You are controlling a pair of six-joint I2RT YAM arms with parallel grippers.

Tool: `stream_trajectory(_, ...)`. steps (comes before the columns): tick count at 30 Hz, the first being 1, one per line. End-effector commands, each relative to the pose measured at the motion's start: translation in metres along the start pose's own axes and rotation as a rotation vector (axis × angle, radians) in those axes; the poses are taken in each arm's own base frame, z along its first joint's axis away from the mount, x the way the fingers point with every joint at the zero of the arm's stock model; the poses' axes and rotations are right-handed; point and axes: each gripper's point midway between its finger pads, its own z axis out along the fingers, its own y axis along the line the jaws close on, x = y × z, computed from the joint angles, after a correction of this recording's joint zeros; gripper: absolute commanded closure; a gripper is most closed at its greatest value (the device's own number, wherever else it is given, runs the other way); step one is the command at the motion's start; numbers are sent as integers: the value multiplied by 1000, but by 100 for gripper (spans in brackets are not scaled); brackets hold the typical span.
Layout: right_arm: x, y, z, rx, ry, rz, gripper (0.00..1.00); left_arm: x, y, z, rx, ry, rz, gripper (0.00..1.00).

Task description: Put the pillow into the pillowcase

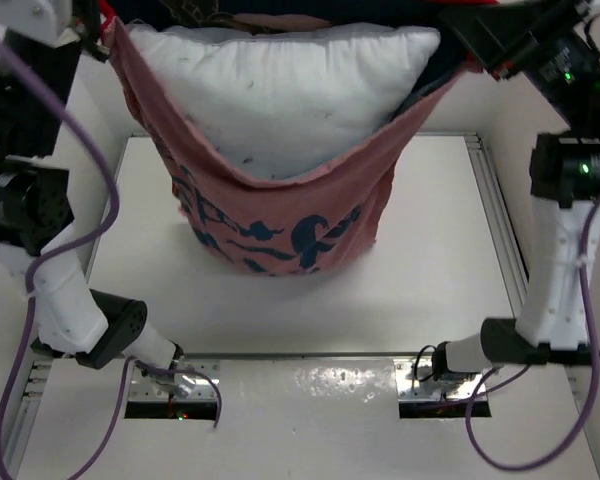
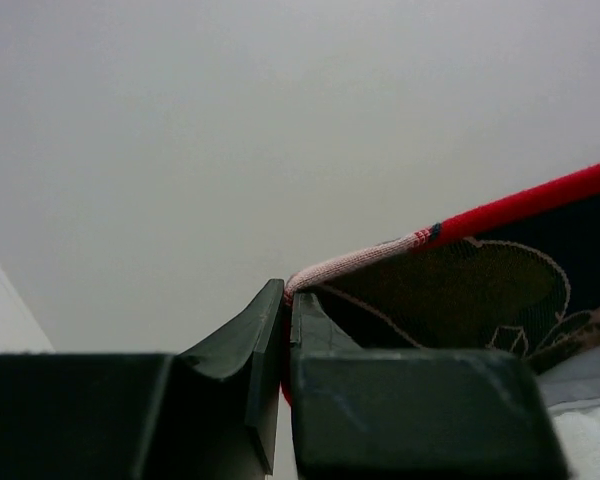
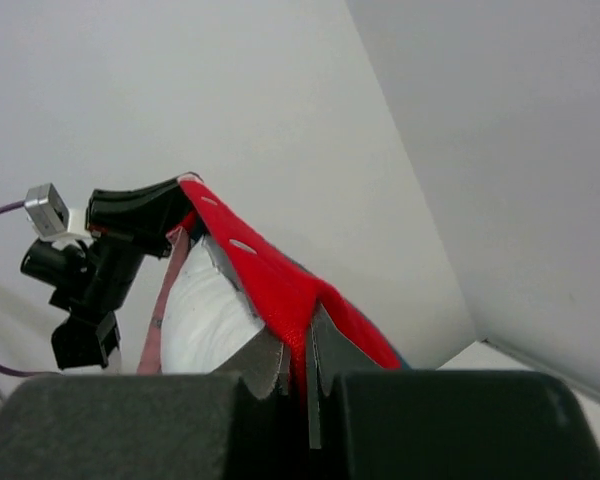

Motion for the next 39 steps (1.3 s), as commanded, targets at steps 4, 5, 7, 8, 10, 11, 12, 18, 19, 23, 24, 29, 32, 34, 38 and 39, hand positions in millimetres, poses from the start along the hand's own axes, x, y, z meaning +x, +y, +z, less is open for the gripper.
stream_trajectory(4,-39,-97,28,129,-196,83,100,110,65,13,-377,316,133,100)
stream_trajectory(5,-38,-112,30,151,-207,77,100,121,61,20,-364,320,127,100)
stream_trajectory(7,-33,-140,29,197,-219,35,100,183,42,36,-305,416,113,100)
stream_trajectory(8,-32,-167,29,241,-247,42,100,203,35,42,-281,433,104,100)
stream_trajectory(10,-33,-198,27,288,-277,20,100,272,13,54,-244,522,57,100)
stream_trajectory(11,-44,-207,29,295,-333,-6,100,290,14,58,-253,531,47,100)
stream_trajectory(12,-34,-249,32,341,-340,8,100,327,4,65,-253,564,13,100)
stream_trajectory(18,-68,-323,47,454,-788,-193,100,386,12,99,-406,457,46,100)
stream_trajectory(19,-80,-312,43,477,-811,-297,100,353,32,108,-474,334,38,100)
stream_trajectory(23,-97,-196,55,299,-813,-522,100,218,84,106,-603,-12,12,100)
stream_trajectory(24,-102,-174,54,275,-801,-578,100,190,88,102,-608,-68,18,100)
stream_trajectory(29,-96,-90,28,152,-707,-677,100,92,68,84,-525,-116,-13,100)
stream_trajectory(32,-63,-84,4,117,-604,-623,100,96,47,78,-465,4,-34,100)
stream_trajectory(34,-12,-113,-9,144,-478,-516,100,114,27,73,-369,116,-35,100)
stream_trajectory(38,79,-105,-56,183,-261,-383,100,142,-6,28,-139,335,-34,100)
stream_trajectory(39,99,-106,-65,183,-218,-363,100,176,-25,16,-73,440,-38,100)
